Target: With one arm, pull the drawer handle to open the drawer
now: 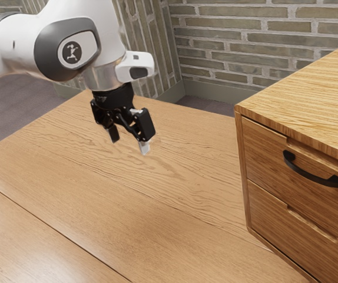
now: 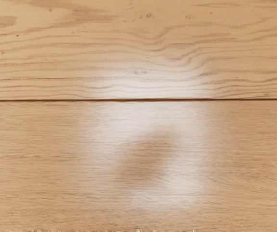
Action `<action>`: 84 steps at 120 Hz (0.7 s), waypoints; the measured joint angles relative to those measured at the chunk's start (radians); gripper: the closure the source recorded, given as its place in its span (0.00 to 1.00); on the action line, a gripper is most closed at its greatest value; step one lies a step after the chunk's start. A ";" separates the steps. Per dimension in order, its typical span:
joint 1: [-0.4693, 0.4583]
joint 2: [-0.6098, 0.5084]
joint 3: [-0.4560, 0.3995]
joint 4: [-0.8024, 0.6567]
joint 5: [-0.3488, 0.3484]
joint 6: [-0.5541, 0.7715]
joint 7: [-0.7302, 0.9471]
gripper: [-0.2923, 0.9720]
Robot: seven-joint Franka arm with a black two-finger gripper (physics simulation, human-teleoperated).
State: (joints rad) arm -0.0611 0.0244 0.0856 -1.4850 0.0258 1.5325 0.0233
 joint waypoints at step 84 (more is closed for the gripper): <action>0.095 -0.120 -0.042 0.121 -0.077 -0.024 -0.723 0.23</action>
State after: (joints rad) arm 0.0336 -0.0953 0.0438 -1.3636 -0.0508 1.5082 -0.6993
